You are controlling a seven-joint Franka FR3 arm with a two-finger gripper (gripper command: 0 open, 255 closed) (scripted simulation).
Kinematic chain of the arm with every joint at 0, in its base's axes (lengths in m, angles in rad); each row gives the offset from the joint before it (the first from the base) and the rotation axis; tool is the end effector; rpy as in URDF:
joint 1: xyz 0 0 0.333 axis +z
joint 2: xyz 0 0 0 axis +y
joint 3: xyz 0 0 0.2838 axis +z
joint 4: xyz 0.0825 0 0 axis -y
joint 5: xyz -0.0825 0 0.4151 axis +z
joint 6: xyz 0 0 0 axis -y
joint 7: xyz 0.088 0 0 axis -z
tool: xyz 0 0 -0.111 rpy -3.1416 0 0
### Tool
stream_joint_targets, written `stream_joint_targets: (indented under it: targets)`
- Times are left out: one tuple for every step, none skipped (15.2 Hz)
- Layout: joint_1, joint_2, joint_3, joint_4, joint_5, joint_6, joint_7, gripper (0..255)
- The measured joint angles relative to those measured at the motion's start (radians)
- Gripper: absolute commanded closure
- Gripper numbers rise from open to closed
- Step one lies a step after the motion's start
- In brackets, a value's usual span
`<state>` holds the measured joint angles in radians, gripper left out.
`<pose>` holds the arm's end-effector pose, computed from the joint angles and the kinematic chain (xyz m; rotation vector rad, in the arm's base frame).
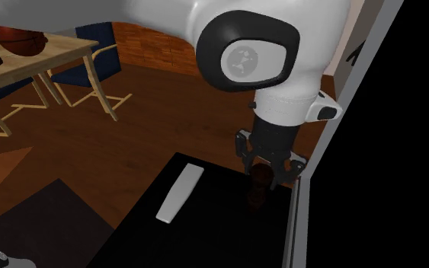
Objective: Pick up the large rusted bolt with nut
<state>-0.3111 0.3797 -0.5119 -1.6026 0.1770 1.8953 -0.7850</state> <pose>0.4887 -0.4618 0.3853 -3.1246 0.1102 0.0577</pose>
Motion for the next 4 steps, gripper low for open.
stream_joint_targets:
  targets:
    - [0.002,-0.007,-0.001,0.006,-0.004,-0.012,0.003,255]
    - [0.0,-0.007,-0.002,0.017,-0.004,-0.023,0.002,255]
    - [-0.002,-0.007,-0.003,0.029,-0.005,-0.035,0.002,255]
    - [-0.001,-0.009,-0.003,0.035,-0.006,-0.043,0.003,255]
